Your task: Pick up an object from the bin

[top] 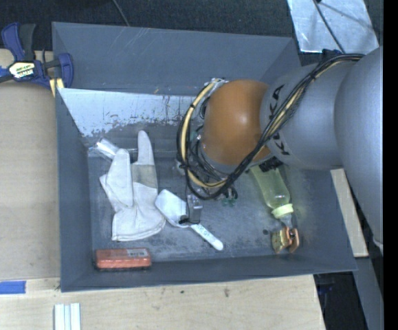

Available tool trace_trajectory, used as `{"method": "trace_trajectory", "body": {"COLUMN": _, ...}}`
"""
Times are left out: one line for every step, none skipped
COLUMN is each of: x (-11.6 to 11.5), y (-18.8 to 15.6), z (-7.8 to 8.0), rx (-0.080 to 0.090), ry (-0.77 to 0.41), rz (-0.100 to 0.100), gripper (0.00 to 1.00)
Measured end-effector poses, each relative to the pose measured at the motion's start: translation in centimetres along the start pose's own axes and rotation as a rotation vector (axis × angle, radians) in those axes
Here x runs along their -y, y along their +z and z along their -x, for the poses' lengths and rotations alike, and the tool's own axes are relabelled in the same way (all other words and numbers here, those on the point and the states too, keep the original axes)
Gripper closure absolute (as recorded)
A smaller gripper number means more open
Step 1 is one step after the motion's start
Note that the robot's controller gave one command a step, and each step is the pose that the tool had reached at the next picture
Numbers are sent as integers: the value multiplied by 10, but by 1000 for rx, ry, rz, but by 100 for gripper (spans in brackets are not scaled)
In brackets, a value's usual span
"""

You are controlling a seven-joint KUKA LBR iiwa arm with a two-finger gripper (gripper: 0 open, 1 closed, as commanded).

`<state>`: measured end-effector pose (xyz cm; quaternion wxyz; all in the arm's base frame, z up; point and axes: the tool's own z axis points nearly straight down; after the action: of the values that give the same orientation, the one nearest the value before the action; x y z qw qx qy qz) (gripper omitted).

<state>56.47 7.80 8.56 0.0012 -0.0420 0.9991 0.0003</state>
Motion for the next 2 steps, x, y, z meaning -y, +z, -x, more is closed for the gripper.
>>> {"method": "trace_trajectory", "body": {"x": 10, "y": -13, "z": -12, "rx": -2, "ry": 156, "rz": -1, "gripper": 0}}
{"method": "trace_trajectory", "body": {"x": 14, "y": 10, "z": -14, "rx": -3, "ry": 17, "rz": 1, "gripper": 0}}
